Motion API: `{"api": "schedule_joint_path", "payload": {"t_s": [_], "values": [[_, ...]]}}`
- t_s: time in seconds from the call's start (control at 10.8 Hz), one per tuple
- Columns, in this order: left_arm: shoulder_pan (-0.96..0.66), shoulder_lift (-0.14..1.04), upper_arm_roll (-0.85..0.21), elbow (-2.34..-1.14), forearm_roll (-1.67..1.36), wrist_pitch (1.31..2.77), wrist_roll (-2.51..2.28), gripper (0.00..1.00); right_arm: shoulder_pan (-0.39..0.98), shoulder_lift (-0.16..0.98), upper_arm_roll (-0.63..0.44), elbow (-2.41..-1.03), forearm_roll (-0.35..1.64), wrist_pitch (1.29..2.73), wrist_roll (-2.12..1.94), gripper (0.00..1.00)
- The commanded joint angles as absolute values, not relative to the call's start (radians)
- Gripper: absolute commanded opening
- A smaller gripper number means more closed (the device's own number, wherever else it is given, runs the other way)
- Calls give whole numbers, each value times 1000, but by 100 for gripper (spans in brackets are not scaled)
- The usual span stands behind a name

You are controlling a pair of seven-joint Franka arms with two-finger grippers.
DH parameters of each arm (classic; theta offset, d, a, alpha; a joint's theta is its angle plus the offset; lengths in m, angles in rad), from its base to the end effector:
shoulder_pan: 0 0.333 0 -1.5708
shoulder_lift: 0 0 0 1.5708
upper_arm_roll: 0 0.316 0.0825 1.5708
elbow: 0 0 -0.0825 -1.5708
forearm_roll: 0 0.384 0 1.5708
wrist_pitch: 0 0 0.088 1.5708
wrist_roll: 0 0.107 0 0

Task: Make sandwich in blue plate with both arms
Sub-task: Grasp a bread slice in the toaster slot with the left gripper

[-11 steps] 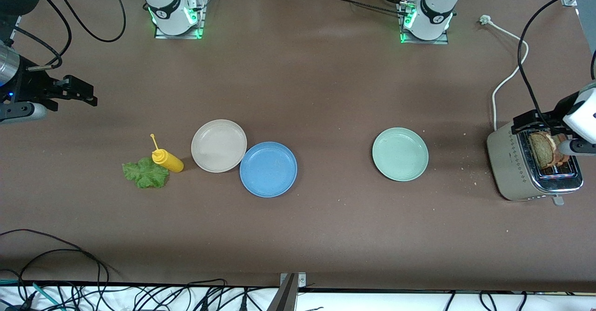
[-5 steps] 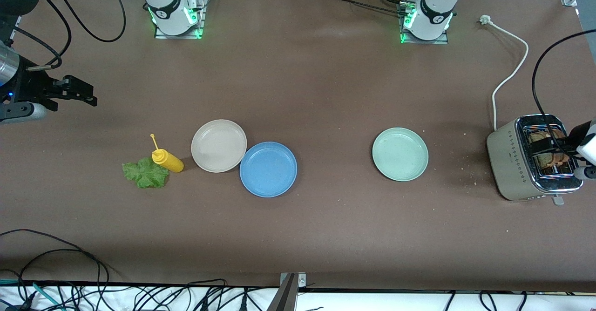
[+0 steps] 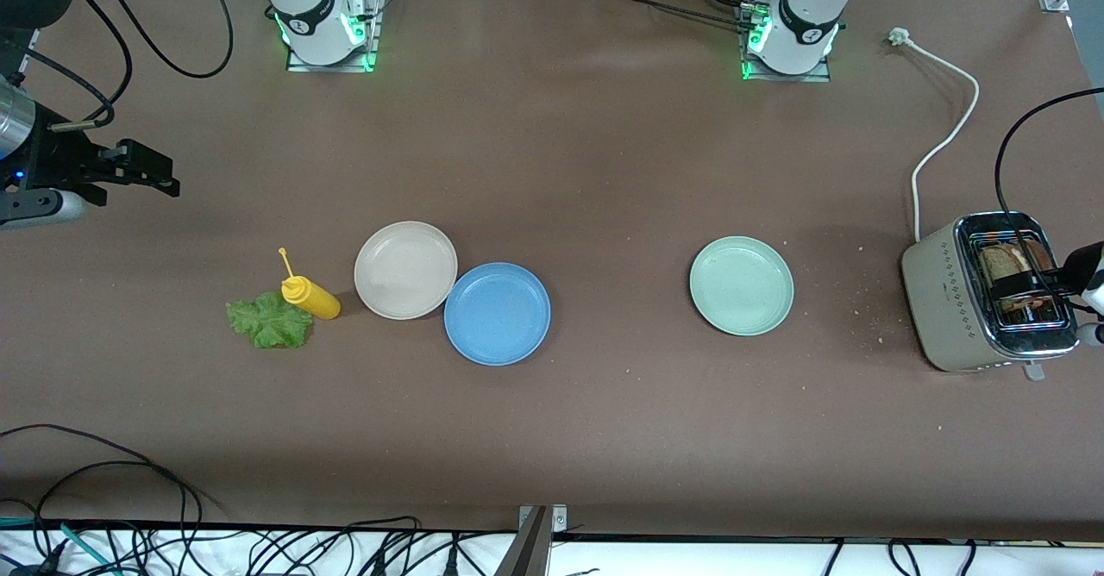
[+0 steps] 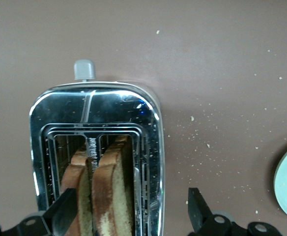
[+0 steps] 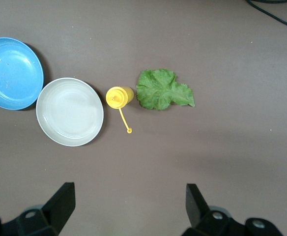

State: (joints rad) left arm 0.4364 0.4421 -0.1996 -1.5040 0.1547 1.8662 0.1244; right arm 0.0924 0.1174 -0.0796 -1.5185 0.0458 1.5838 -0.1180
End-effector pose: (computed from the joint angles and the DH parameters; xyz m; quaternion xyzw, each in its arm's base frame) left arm 0.6496 0.1888 0.4104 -0.9982 -0.0388 0.0401 0.0236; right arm 0.5896 0.0150 0.5833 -0.9974 -0.0646 0.0249 0.0196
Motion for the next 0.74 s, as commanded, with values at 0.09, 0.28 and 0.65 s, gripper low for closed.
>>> {"api": "schedule_joint_path", "payload": {"t_s": [0.09, 0.28, 0.65], "values": [[471, 465, -212, -1497, 181, 1856, 138, 99, 91, 117, -80, -1505, 55, 1578, -124, 100], [468, 466, -215, -1497, 176, 1856, 138, 99, 91, 117, -80, -1505, 55, 1578, -124, 100], [460, 468, -221, -1516, 166, 1832, 137, 99, 90, 117, -80, -1505, 55, 1578, -124, 100]]}}
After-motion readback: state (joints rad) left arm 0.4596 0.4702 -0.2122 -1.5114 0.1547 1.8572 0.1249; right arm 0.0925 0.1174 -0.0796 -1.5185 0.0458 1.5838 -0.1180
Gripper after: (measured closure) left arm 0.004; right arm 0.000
